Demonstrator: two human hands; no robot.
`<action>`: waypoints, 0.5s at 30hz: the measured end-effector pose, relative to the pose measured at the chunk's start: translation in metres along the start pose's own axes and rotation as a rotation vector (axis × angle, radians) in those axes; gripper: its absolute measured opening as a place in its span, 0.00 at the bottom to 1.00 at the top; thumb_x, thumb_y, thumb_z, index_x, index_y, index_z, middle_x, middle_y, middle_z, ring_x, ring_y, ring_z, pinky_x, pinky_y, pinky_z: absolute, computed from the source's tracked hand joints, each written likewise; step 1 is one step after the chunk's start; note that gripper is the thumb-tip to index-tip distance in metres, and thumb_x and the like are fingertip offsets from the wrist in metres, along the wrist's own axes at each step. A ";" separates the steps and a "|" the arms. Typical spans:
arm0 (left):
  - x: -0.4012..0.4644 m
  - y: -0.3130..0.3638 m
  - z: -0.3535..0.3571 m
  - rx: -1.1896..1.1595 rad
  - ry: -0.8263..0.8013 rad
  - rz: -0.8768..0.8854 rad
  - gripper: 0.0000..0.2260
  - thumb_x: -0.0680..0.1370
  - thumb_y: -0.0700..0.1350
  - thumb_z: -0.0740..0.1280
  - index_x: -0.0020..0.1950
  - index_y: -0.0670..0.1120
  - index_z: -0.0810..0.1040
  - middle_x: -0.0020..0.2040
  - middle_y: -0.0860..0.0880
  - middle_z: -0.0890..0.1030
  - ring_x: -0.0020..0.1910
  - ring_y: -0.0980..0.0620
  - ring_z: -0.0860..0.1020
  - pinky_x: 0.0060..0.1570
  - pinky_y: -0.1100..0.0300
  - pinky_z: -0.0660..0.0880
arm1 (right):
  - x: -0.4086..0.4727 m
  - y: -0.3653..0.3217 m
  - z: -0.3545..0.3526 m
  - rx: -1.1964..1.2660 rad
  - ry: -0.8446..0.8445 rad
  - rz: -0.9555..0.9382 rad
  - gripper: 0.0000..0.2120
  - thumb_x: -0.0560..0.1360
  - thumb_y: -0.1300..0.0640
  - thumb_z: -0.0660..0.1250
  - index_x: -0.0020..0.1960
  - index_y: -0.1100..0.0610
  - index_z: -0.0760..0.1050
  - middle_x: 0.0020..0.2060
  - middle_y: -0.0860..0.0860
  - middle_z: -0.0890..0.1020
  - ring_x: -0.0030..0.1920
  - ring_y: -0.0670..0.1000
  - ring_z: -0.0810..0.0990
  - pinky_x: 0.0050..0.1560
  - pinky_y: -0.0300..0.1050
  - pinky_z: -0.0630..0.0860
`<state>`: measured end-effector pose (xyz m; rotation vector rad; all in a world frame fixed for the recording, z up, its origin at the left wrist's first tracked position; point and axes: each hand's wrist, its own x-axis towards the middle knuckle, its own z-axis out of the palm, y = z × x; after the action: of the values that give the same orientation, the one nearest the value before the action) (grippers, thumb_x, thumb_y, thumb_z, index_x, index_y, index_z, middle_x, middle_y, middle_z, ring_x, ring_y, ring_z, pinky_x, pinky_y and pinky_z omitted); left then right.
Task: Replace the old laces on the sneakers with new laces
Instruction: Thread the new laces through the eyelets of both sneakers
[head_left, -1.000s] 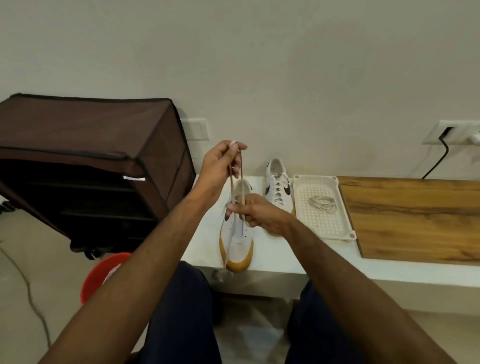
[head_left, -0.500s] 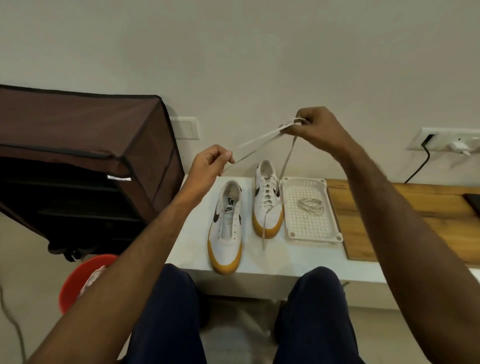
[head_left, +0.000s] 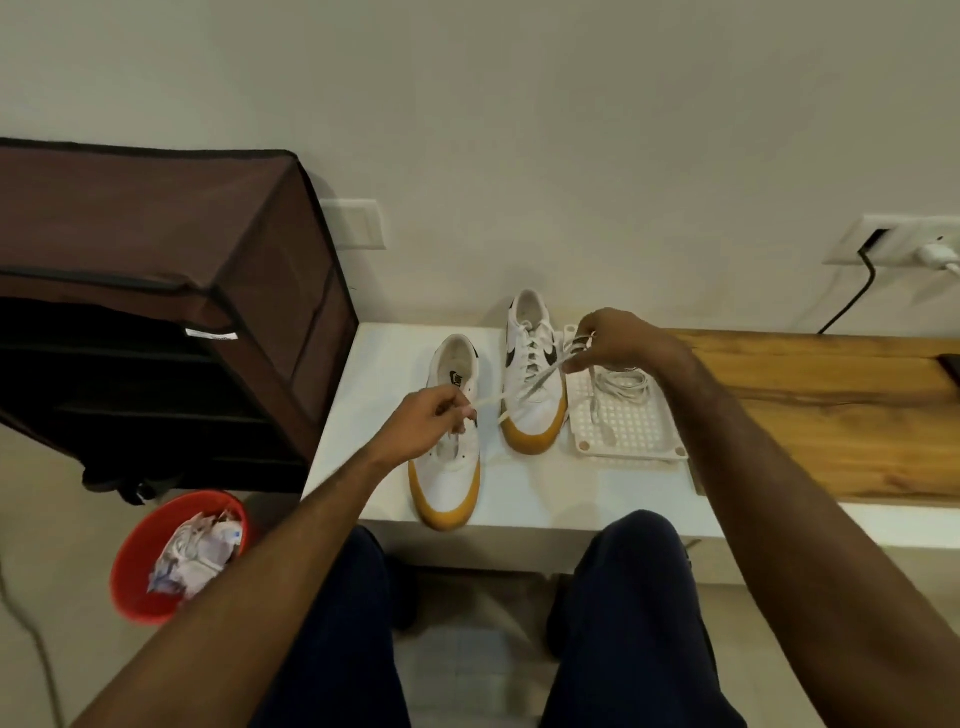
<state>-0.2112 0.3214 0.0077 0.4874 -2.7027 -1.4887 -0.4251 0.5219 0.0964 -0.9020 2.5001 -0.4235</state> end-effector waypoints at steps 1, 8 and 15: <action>-0.003 0.000 -0.002 -0.090 -0.008 0.005 0.06 0.83 0.44 0.65 0.50 0.47 0.82 0.40 0.50 0.84 0.38 0.55 0.80 0.46 0.61 0.75 | -0.002 -0.001 -0.005 0.136 -0.003 -0.026 0.15 0.71 0.50 0.79 0.51 0.58 0.80 0.42 0.51 0.80 0.37 0.48 0.75 0.34 0.41 0.69; 0.001 0.076 -0.050 -0.222 0.176 0.178 0.06 0.83 0.44 0.65 0.50 0.46 0.82 0.37 0.61 0.80 0.32 0.61 0.71 0.35 0.66 0.69 | -0.005 -0.024 -0.011 0.057 0.103 -0.061 0.12 0.81 0.57 0.63 0.58 0.59 0.83 0.58 0.54 0.83 0.56 0.54 0.79 0.52 0.44 0.71; -0.014 0.079 -0.046 0.107 0.092 0.231 0.04 0.81 0.45 0.68 0.49 0.50 0.83 0.48 0.49 0.82 0.50 0.51 0.80 0.54 0.53 0.76 | -0.038 -0.046 -0.015 1.182 0.401 -0.197 0.12 0.84 0.63 0.59 0.52 0.59 0.82 0.32 0.49 0.75 0.27 0.45 0.68 0.27 0.38 0.63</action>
<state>-0.2111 0.3269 0.1005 0.2290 -2.6683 -1.2386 -0.3825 0.5148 0.1407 -0.5516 1.8620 -1.9982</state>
